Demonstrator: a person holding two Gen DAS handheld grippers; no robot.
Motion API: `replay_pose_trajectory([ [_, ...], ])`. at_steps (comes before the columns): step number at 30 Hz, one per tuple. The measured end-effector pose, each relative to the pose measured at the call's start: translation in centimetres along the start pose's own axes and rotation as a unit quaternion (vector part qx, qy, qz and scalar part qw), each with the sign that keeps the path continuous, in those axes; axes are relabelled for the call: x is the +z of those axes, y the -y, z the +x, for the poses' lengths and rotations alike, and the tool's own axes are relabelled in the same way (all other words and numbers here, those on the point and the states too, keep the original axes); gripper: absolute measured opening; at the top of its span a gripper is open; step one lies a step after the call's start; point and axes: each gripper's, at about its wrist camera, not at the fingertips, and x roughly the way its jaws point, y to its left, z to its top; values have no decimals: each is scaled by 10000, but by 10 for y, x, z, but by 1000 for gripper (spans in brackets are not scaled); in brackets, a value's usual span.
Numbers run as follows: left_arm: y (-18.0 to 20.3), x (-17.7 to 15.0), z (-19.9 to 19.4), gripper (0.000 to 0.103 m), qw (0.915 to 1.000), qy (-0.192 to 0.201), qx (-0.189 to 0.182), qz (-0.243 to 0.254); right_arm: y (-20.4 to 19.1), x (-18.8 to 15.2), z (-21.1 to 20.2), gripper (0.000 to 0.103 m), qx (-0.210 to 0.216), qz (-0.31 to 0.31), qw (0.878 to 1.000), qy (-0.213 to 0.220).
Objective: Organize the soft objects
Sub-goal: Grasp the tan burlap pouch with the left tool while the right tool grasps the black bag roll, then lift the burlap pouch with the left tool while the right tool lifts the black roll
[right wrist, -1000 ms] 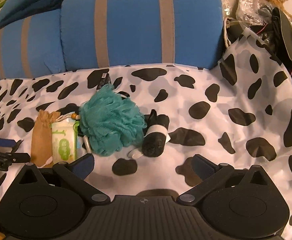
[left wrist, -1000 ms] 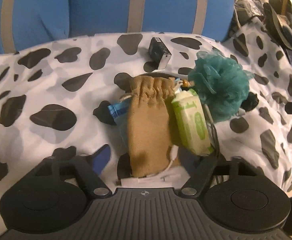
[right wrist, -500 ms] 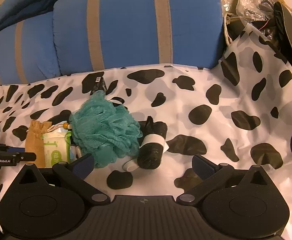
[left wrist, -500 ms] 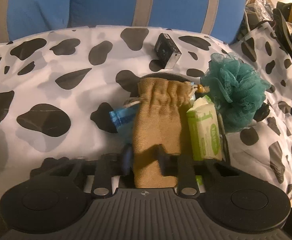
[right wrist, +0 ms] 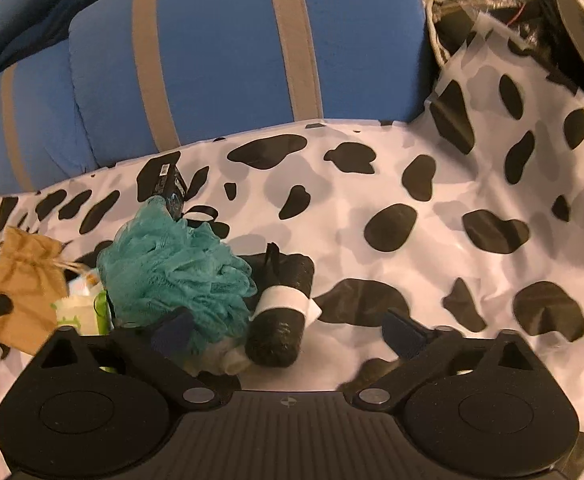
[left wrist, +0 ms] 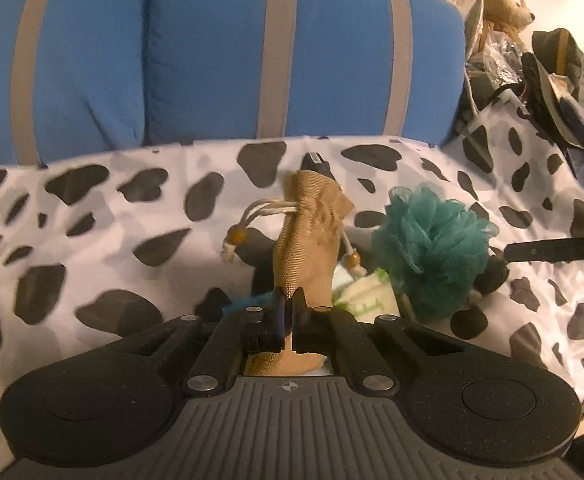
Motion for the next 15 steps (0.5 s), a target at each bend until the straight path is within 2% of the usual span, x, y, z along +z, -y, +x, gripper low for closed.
replay_pose_trajectory([
  [1, 0, 2, -2, 3, 10000, 26, 71, 18, 0, 2, 3, 84, -26, 58, 10000, -57],
  [6, 1, 5, -7, 3, 9997, 145, 151, 83, 3, 9, 19, 58, 140, 313, 9991, -232],
  [7, 1, 5, -8, 3, 9997, 147, 149, 84, 2, 9, 22, 56, 144, 315, 9991, -263],
  [11, 0, 6, -12, 3, 9996, 149, 183, 126, 2, 13, 35, 34, -20, 357, 9984, -427],
  [15, -2, 6, -14, 3, 9996, 184, 209, 101, 5, 16, 40, 33, 22, 472, 9977, -486],
])
